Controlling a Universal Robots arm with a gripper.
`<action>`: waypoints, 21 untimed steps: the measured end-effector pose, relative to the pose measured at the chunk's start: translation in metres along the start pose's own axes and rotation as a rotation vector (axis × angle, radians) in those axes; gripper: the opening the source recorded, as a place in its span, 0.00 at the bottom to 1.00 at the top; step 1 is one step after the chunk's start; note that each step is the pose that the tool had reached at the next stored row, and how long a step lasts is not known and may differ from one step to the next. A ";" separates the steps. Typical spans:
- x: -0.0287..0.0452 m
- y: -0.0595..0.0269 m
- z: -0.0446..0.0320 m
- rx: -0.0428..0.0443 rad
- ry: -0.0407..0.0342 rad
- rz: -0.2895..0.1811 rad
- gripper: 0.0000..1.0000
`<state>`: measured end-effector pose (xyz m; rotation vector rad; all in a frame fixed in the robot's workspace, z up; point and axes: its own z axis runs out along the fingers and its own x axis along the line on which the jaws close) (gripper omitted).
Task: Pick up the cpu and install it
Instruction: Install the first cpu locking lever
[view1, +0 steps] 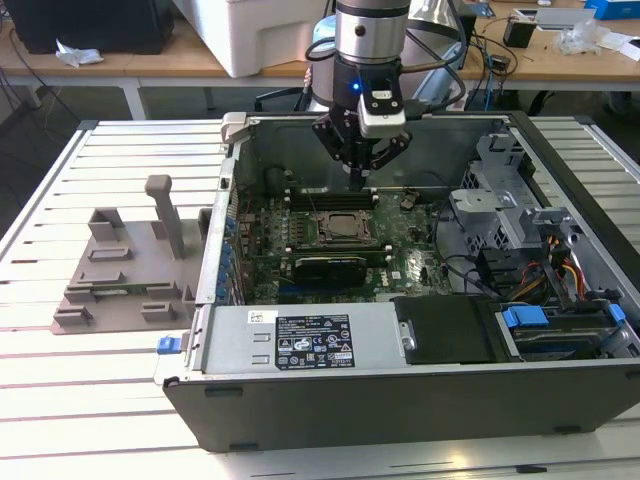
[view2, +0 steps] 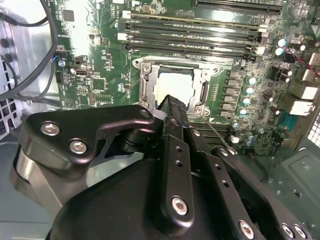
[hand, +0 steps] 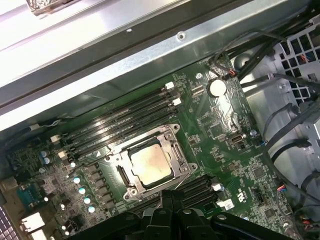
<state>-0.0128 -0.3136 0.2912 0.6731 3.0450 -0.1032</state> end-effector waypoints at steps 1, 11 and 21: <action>0.0000 0.0000 0.0000 -0.0003 -0.0005 -0.010 0.11; 0.0000 0.0000 0.0000 -0.0033 -0.0055 -0.093 0.11; 0.0000 0.0001 0.0000 -0.0658 0.0135 -0.163 0.11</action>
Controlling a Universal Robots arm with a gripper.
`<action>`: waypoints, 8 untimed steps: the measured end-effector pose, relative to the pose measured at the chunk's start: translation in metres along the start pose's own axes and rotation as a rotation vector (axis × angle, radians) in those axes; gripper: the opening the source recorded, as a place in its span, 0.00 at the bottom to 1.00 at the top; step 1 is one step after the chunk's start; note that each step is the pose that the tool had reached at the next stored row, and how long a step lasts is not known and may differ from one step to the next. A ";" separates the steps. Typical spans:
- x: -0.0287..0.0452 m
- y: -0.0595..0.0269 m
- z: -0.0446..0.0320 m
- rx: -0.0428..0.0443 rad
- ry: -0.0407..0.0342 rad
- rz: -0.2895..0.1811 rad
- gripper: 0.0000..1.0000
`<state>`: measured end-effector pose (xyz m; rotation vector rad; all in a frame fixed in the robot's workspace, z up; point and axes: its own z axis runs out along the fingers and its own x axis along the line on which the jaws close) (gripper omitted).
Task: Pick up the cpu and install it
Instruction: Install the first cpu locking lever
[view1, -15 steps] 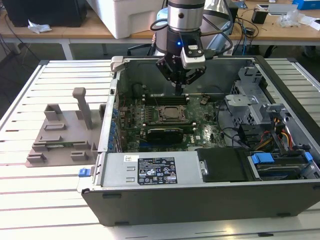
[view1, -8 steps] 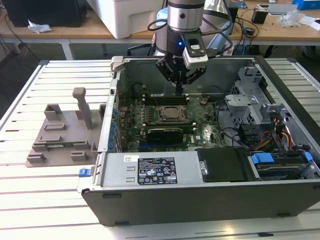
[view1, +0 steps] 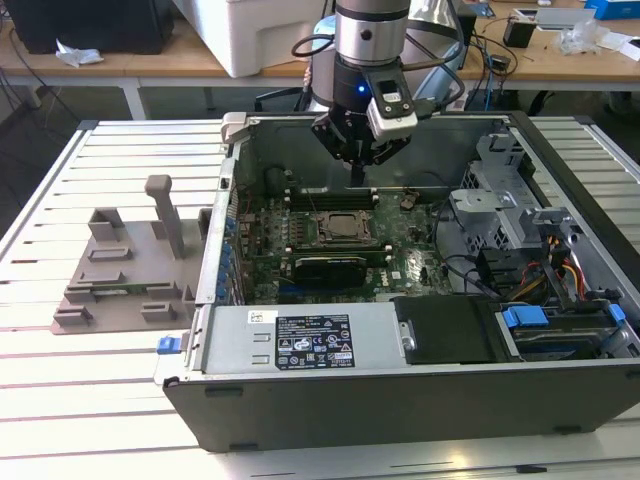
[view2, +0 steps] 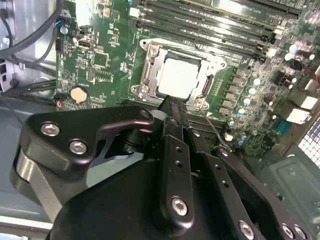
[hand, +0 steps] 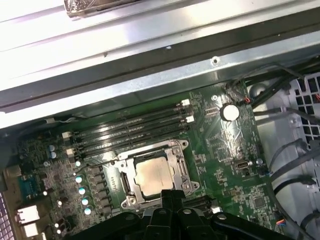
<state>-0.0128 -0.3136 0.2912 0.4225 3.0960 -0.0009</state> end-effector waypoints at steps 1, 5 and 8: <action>0.0000 0.0000 0.0000 0.0000 0.0000 -0.004 0.11; 0.0000 0.0000 0.0000 -0.0005 0.0000 -0.032 0.11; 0.0000 0.0000 0.0000 -0.0010 0.0001 -0.062 0.11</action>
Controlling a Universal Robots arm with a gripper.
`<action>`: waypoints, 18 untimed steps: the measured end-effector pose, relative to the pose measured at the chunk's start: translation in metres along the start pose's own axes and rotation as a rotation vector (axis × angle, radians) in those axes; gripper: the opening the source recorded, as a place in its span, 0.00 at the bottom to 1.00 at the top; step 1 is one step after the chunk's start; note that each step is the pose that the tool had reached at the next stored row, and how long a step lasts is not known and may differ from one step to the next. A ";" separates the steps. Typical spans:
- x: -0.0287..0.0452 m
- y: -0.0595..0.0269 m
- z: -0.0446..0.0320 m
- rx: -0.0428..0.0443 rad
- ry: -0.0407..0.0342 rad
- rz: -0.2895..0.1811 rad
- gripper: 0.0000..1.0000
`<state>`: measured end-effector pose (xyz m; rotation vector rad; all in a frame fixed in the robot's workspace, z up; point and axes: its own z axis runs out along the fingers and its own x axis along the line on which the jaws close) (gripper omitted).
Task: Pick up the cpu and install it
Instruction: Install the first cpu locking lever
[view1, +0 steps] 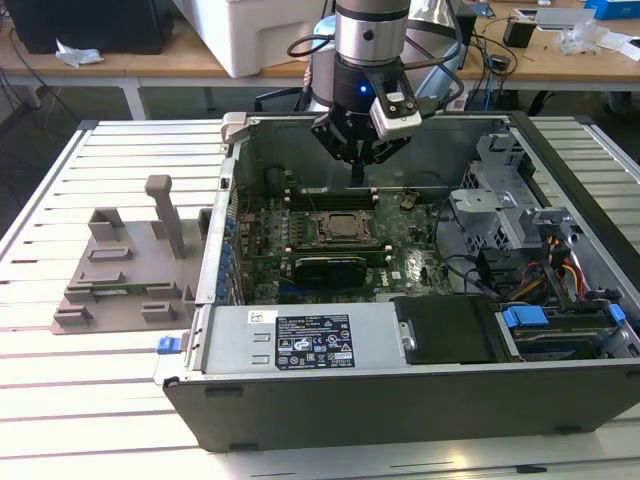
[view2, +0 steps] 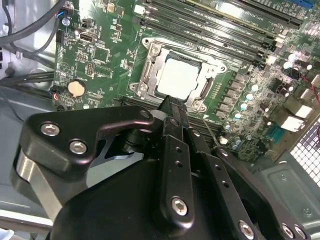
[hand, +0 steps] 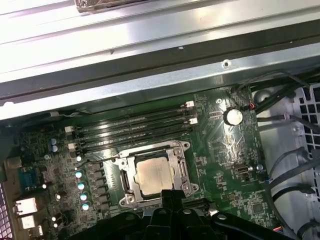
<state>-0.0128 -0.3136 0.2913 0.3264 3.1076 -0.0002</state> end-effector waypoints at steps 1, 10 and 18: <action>0.0000 0.0000 0.0000 -0.0003 0.0000 -0.011 0.11; 0.0000 0.0000 0.0000 -0.0010 0.0001 -0.056 0.11; 0.0000 -0.0001 -0.0001 -0.0055 0.0008 -0.123 0.11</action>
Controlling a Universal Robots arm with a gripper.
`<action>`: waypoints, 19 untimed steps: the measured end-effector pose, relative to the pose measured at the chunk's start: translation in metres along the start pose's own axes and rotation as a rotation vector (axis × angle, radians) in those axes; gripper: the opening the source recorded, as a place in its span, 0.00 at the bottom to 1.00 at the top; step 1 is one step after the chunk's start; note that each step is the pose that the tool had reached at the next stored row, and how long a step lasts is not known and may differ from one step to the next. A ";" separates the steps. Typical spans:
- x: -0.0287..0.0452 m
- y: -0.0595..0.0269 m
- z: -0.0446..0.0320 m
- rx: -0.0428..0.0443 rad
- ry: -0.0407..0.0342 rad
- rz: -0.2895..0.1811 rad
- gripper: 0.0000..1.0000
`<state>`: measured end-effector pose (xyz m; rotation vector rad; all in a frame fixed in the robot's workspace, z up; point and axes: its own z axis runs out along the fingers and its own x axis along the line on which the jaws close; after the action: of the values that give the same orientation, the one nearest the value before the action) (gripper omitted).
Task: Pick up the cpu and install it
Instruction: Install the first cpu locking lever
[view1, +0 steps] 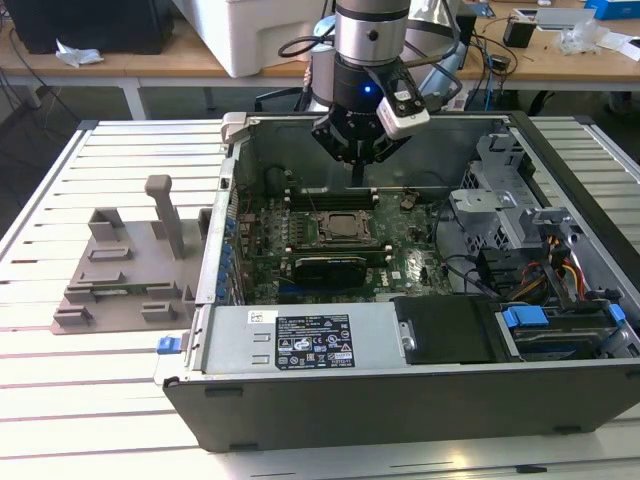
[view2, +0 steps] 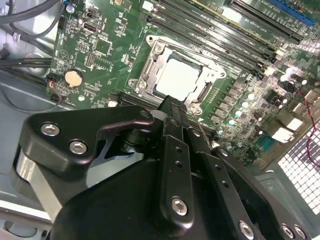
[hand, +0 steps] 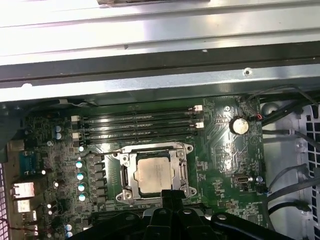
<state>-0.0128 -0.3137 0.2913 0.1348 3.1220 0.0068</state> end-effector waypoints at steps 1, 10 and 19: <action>0.0000 0.0001 0.0001 -0.0040 0.0003 -0.006 0.11; 0.0031 -0.0001 0.0001 -0.0105 0.0017 -0.130 0.11; 0.0607 0.0079 0.0052 -0.0103 0.0016 -0.130 0.11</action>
<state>-0.0725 -0.3006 0.2851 -0.0678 3.1250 0.0213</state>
